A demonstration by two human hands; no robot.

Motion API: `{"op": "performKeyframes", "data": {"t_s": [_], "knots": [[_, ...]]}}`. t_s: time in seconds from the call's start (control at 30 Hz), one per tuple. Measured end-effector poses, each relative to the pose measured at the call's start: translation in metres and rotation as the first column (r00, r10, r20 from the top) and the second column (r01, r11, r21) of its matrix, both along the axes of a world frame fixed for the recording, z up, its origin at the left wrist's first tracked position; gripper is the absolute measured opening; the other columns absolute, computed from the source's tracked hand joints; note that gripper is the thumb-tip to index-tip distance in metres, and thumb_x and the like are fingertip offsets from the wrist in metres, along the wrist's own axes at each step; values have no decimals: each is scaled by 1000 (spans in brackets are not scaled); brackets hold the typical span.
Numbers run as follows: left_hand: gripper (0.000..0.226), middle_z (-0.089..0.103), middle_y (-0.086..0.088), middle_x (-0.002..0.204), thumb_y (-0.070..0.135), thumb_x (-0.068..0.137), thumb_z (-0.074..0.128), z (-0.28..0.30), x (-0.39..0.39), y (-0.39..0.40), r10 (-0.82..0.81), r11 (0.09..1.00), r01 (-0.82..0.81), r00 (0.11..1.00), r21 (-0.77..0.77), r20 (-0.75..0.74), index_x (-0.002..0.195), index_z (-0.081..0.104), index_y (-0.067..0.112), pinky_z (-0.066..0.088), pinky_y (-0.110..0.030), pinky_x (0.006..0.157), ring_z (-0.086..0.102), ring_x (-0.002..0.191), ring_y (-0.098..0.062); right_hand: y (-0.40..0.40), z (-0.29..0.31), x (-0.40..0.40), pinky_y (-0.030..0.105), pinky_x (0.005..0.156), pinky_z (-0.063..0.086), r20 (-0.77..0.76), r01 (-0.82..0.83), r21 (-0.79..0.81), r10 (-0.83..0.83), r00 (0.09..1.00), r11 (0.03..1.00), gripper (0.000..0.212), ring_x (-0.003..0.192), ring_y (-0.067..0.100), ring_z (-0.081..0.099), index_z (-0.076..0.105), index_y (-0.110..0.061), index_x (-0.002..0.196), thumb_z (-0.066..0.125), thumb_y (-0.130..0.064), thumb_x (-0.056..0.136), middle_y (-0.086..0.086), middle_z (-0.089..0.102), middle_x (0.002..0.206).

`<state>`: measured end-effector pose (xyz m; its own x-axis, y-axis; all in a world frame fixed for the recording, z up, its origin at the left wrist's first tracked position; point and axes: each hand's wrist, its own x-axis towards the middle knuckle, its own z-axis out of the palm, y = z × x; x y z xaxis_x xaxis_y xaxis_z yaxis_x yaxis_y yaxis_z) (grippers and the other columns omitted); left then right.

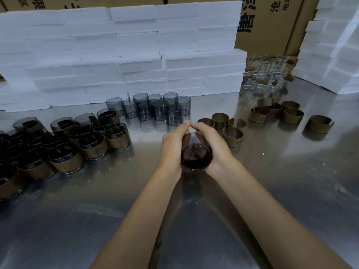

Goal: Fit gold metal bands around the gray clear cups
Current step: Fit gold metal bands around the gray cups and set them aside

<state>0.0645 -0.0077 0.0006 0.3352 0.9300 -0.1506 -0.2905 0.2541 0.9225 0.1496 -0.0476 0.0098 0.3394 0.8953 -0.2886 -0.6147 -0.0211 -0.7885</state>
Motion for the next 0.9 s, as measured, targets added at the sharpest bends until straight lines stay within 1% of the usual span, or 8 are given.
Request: {"op": "performKeyframes", "data": {"t_s": [0.17, 0.33, 0.5, 0.6, 0.67, 0.73, 0.8, 0.9], "knots": [[29, 70, -8, 72, 33, 93, 70, -1, 0, 1, 9, 1000, -9, 1000, 22, 9, 82, 68, 7, 57, -28, 60, 72, 67, -20, 2, -1, 1, 36, 75, 50, 7, 28, -8, -28, 1000, 1000, 30, 60, 19, 59, 58, -16, 63, 71, -19, 90, 1, 58, 58], [41, 63, -2, 57, 32, 94, 70, 1, 1, 0, 23, 998, -23, 1000, 53, 1, 55, 63, 19, 52, -23, 52, 65, 53, -15, 4, -3, 3, 33, 65, 48, 39, 35, -2, -35, 999, 999, 48, 53, 17, 57, 59, -21, 42, 72, -20, 88, -1, 54, 52], [48, 58, 0, 56, 38, 95, 68, 1, 1, -2, -21, 990, 25, 999, 140, -32, 51, 59, 23, 52, -30, 64, 61, 56, -17, 5, -5, 8, 33, 67, 49, 36, 8, -1, -8, 999, 1000, 42, 56, 17, 58, 59, -22, 48, 71, -24, 89, 0, 54, 55], [52, 62, -17, 70, 50, 94, 65, 6, -5, -2, -34, 959, 53, 997, 278, -74, 66, 66, 7, 48, -40, 78, 59, 71, -26, 5, -4, 8, 31, 66, 50, -37, -26, 2, 26, 999, 1000, 29, 59, 19, 57, 54, -17, 67, 65, -28, 91, 5, 53, 64], [58, 69, -22, 76, 57, 93, 63, 9, -10, 1, -26, 909, 77, 991, 409, -130, 75, 68, 3, 50, -33, 76, 63, 74, -22, 5, -4, 9, 35, 72, 56, -84, -112, -2, 112, 990, 994, 25, 67, 22, 68, 63, -10, 80, 63, -32, 92, 10, 66, 72], [46, 67, -3, 64, 56, 92, 58, 13, -15, 3, 23, 848, 83, 981, 523, -193, 64, 70, 21, 45, -17, 65, 60, 65, -4, 3, -2, 8, 46, 79, 59, -112, -246, -36, 240, 964, 969, 30, 85, 29, 73, 71, -9, 95, 63, -37, 92, 14, 73, 90], [41, 64, 7, 67, 53, 91, 54, 16, -19, 7, 66, 807, 94, 967, 583, -248, 60, 70, 32, 44, -13, 66, 59, 67, 0, 3, -5, 6, 42, 66, 61, -70, -321, -58, 316, 946, 945, 34, 81, 31, 74, 73, -11, 100, 61, -42, 93, 14, 73, 89], [47, 72, 1, 89, 52, 97, 50, 15, -22, 13, 85, 837, 56, 970, 544, -229, 70, 71, 19, 49, -17, 78, 67, 84, -3, 6, -7, 8, 32, 51, 55, -17, -305, 0, 305, 952, 952, 38, 70, 33, 71, 77, -10, 86, 55, -40, 96, 17, 72, 84]]}}
